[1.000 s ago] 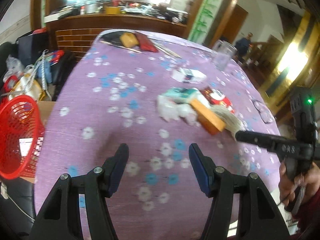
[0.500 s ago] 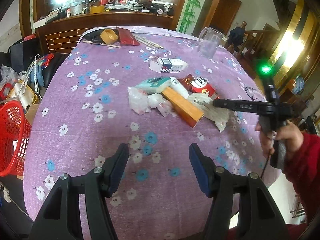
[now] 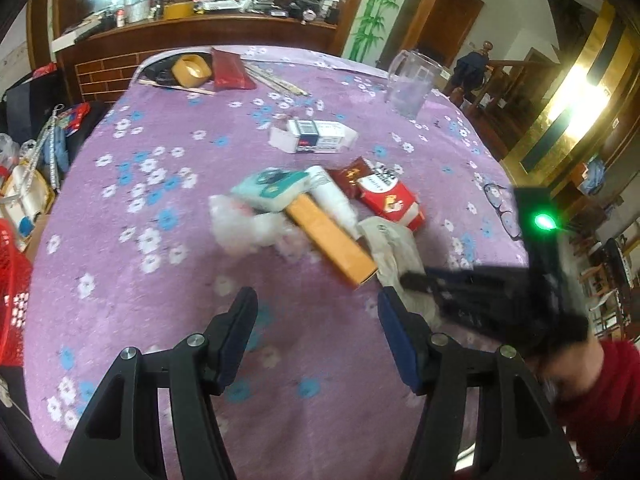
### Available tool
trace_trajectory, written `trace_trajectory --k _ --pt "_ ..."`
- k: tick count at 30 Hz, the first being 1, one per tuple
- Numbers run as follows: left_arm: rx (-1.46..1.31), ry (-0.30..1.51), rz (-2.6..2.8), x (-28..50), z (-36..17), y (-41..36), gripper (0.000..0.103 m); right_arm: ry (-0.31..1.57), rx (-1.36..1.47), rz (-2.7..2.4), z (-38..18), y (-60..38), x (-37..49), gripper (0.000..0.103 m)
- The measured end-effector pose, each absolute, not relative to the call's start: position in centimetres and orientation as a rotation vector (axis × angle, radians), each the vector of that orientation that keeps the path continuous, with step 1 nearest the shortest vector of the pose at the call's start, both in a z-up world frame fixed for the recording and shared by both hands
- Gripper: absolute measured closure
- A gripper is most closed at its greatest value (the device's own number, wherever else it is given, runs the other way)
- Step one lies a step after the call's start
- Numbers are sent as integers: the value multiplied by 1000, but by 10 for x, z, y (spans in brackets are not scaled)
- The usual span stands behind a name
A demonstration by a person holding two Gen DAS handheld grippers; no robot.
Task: Collect trash
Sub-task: 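Grasp the white plastic bag with the right tool while the left tool grasps the orange box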
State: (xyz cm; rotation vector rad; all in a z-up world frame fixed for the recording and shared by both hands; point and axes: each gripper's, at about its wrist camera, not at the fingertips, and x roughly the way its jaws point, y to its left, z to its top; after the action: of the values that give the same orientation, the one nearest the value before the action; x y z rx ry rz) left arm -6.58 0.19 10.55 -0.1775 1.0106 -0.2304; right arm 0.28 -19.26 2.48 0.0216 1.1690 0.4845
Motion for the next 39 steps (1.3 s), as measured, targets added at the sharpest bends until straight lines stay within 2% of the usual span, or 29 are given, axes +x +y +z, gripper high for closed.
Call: trace_trajectory --k 9,10,12,19,23,33,39 --pt "-285 1130 -218 -14 70 -25 43 1134 140 430 42 -240 -39 86" --pt "-292 1143 -209 -8 64 -27 45 1127 154 424 45 -246 -44 86" --pt "-313 1175 -220 5 53 -33 58 1117 161 415 49 -253 -49 86" --pt "-270 1175 -210 22 39 -46 68 1107 184 399 56 -268 -65 86" --pt "-219 1155 -231 9 43 -49 81 1107 194 399 57 -266 -70 86" --pt "-73 1087 -266 -67 62 -33 81 1113 193 430 57 -232 -69 86" --pt "-88 1084 -244 -89 67 -8 81 1119 173 467 58 -203 -70 86"
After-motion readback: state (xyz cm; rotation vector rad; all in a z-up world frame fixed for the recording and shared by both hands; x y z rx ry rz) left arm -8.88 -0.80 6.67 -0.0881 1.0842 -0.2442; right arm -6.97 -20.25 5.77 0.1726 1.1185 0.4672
